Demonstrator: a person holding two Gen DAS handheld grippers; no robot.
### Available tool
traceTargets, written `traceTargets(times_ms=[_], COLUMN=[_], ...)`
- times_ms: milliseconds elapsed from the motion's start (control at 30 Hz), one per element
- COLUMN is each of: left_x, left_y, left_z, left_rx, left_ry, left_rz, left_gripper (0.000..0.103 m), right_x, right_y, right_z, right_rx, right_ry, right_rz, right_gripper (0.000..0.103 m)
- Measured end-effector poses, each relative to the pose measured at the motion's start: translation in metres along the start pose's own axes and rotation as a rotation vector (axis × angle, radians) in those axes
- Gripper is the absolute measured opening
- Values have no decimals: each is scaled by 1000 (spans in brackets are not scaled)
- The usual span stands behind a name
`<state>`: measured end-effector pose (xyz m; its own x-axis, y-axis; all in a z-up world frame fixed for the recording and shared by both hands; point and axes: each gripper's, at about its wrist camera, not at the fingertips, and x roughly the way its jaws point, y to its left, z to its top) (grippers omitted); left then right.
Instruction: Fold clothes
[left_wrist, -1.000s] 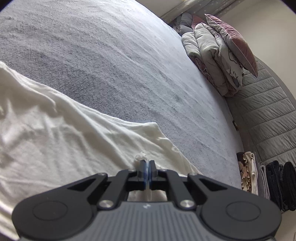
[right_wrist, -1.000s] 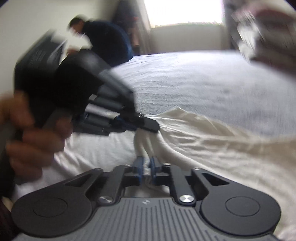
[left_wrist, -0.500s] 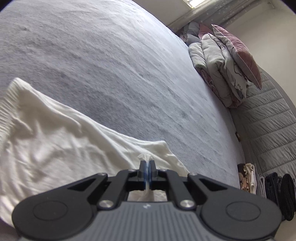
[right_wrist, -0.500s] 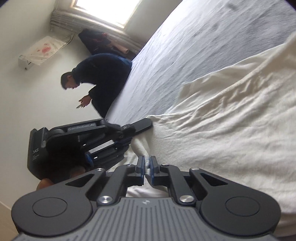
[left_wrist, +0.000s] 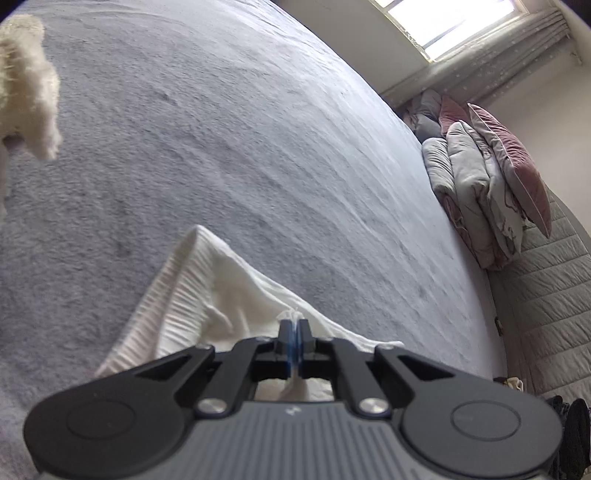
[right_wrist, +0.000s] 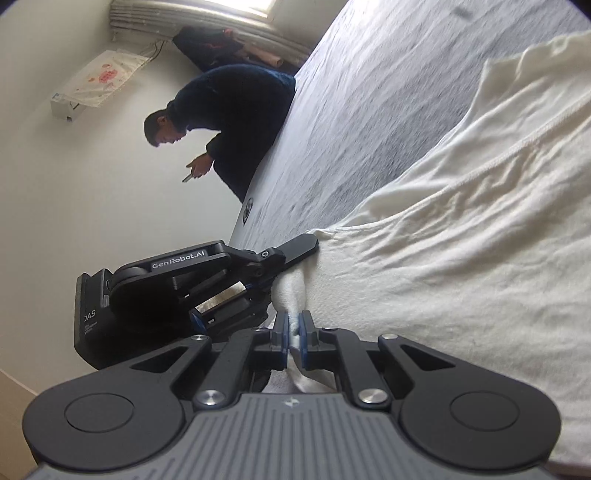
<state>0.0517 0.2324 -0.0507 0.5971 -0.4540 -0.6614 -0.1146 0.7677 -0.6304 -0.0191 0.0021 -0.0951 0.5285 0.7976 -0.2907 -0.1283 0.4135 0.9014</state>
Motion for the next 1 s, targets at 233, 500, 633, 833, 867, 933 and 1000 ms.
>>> traceTargets(times_ms=[233,500,633,833,867,933,1000], left_x=[-11,-23,-24,-15,-15,-17,-20], left_y=[11,17,20,26,27,27,27], left_z=[9,13,14,12,12,12,12], left_rx=[2,11,21,18,19,22,24], left_ry=[-26,-51,-54,-29,-28,-28,-29], left_rz=[34,86,117,175,179,184,184], left_gripper=[3,3,3,3,3,3,3], right_x=[15,25,30,25,22,16,8], right_y=[1,3,1,5,7,12,16], right_z=[-6,-8,-8,-15,-17,-21,-23], right_rx=[23,63,69,-62,-89,-144,-193], right_ry=[36,85,113,107,109,111,112], right_rz=[28,88,85,-33,-41,-57,-65], right_gripper=[8,8,10,13,15,28,36])
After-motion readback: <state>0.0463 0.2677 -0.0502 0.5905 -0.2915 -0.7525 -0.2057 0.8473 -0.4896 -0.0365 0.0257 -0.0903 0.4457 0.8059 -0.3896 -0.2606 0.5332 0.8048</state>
